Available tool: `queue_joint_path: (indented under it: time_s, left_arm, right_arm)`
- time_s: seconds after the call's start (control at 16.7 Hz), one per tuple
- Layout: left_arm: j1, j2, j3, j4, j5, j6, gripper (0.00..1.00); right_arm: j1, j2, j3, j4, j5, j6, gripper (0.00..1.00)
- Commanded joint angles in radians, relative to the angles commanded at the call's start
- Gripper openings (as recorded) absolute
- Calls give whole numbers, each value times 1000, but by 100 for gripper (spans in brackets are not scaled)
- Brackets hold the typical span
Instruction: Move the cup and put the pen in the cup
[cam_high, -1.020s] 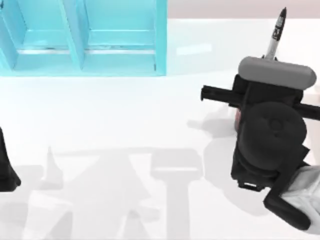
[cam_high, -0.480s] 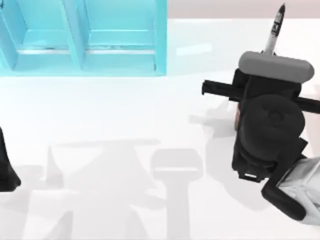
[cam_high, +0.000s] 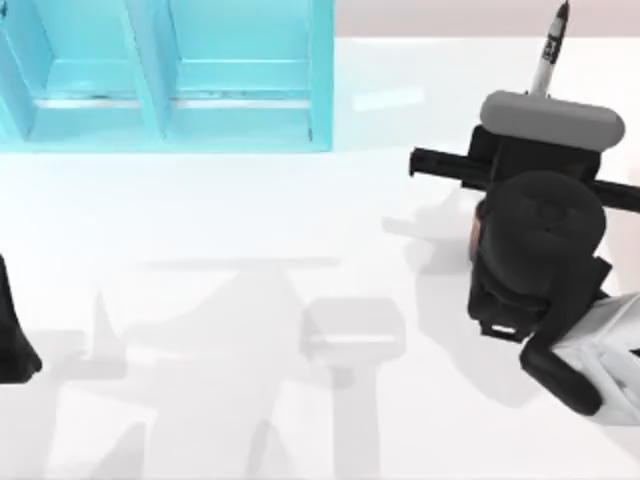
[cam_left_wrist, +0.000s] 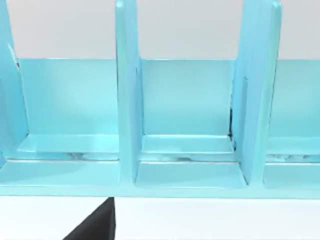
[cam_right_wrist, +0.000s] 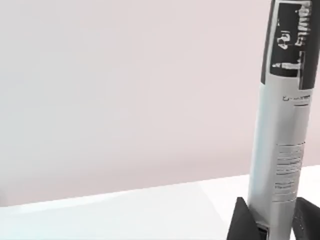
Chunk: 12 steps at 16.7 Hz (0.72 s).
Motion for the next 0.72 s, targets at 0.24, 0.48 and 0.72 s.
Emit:
queue_joint_path:
  time_s: [0.24, 0.48, 0.72]
  left_arm:
    - [0, 0, 0, 0, 0, 0, 100]
    - [0, 0, 0, 0, 0, 0, 100]
    - [0, 0, 0, 0, 0, 0, 100]
  right_arm:
    - [0, 0, 0, 0, 0, 0, 38]
    - [0, 0, 0, 0, 0, 0, 68]
    - [0, 0, 0, 0, 0, 0, 98]
